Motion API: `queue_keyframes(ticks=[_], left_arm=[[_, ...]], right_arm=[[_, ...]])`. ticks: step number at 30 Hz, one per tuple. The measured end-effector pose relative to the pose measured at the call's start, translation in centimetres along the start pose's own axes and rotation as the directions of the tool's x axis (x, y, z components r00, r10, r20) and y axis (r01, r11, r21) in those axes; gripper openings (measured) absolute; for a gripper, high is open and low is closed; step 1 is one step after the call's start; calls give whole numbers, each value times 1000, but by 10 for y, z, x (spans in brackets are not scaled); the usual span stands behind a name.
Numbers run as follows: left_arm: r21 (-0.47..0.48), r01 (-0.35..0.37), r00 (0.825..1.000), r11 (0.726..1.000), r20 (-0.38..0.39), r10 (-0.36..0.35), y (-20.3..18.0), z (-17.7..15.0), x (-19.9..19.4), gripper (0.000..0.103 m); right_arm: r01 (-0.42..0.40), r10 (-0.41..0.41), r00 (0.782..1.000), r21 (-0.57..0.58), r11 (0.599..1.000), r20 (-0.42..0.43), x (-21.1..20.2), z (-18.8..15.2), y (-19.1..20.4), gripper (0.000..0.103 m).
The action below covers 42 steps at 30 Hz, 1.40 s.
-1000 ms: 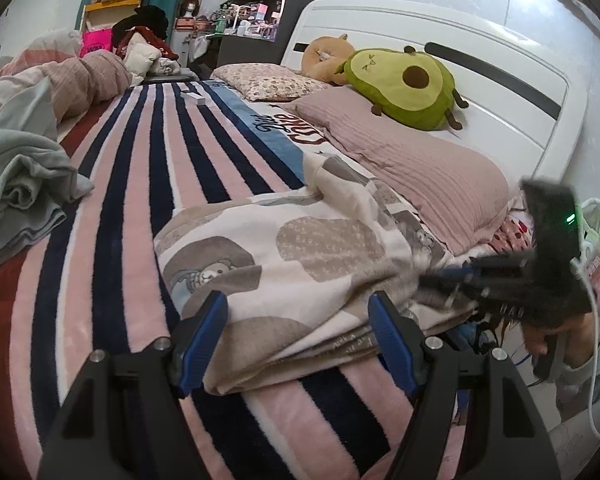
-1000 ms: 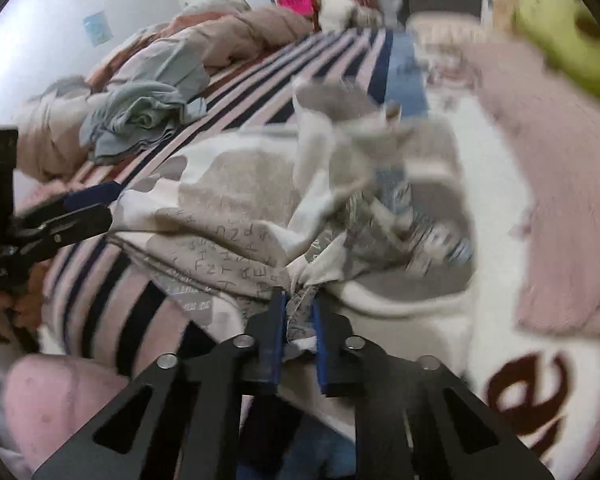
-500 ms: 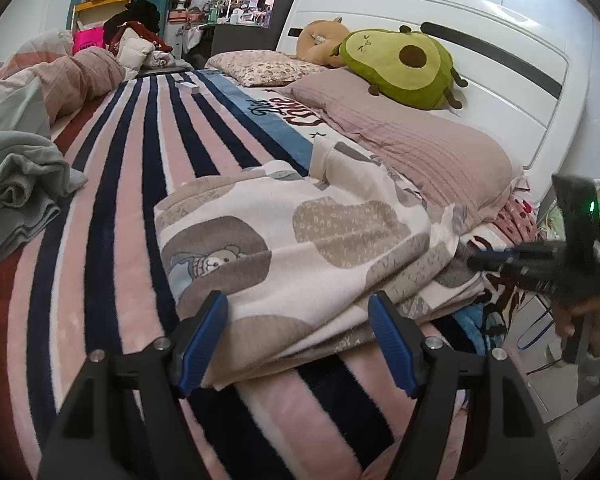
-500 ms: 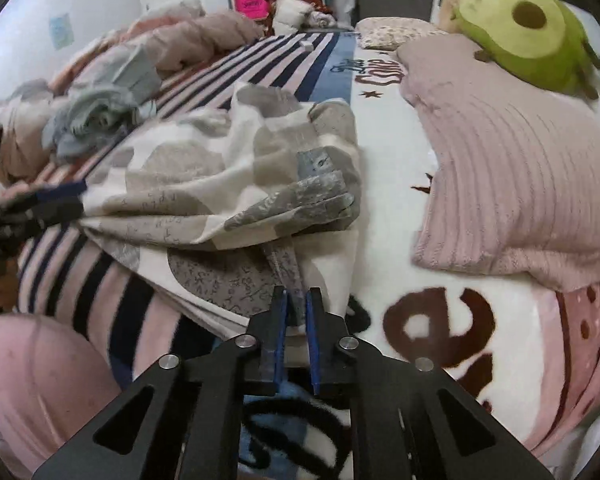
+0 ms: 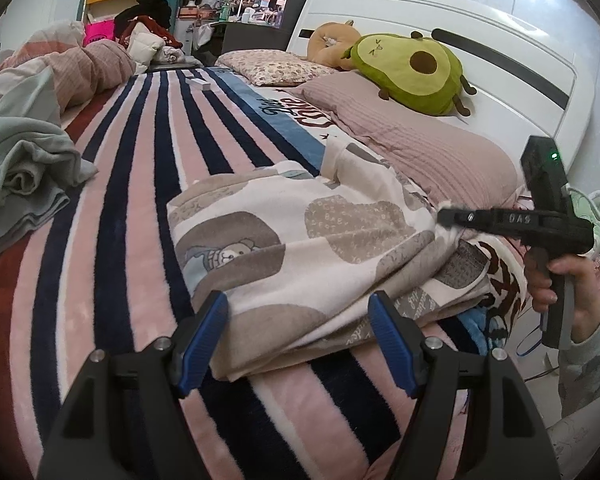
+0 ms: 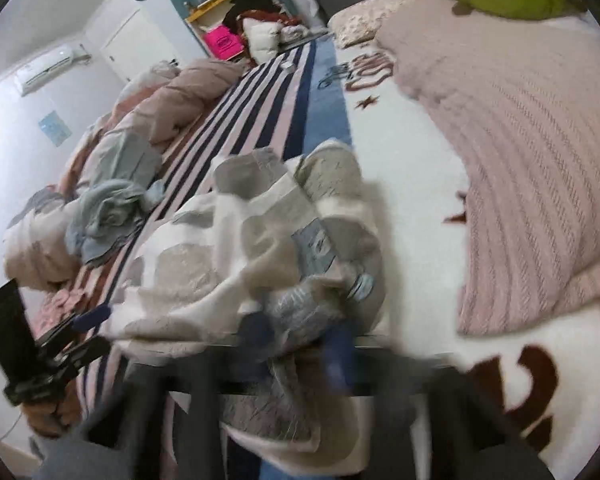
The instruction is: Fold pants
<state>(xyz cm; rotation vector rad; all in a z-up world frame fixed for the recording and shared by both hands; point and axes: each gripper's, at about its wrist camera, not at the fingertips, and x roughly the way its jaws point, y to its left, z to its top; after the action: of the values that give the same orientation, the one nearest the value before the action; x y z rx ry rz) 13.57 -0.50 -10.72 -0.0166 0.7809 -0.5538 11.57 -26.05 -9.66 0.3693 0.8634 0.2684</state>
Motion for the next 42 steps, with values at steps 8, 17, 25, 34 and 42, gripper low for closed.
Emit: queue_keyframes(ticks=[8,17,25,34,42], left_arm=[[-39,-22,1000,999,6,22,12,-7,-10,69],[-52,-41,999,998,27,42,20,4,-18,69],[-116,-12,999,993,41,17,33,29,3,71],[-198,-34,999,980,-33,28,65,26,41,71],[-263,91,992,960,-57,-110,69,27,75,70]], right_arm=[[7,-6,999,-35,999,45,-41,-24,4,3],[58,-58,998,-58,997,6,-46,-49,-1,23],[103,-99,994,-131,986,39,-26,14,4,62],[143,-157,985,-169,975,-73,34,7,-16,62],[-48,36,993,-108,993,-108,30,11,-26,65]])
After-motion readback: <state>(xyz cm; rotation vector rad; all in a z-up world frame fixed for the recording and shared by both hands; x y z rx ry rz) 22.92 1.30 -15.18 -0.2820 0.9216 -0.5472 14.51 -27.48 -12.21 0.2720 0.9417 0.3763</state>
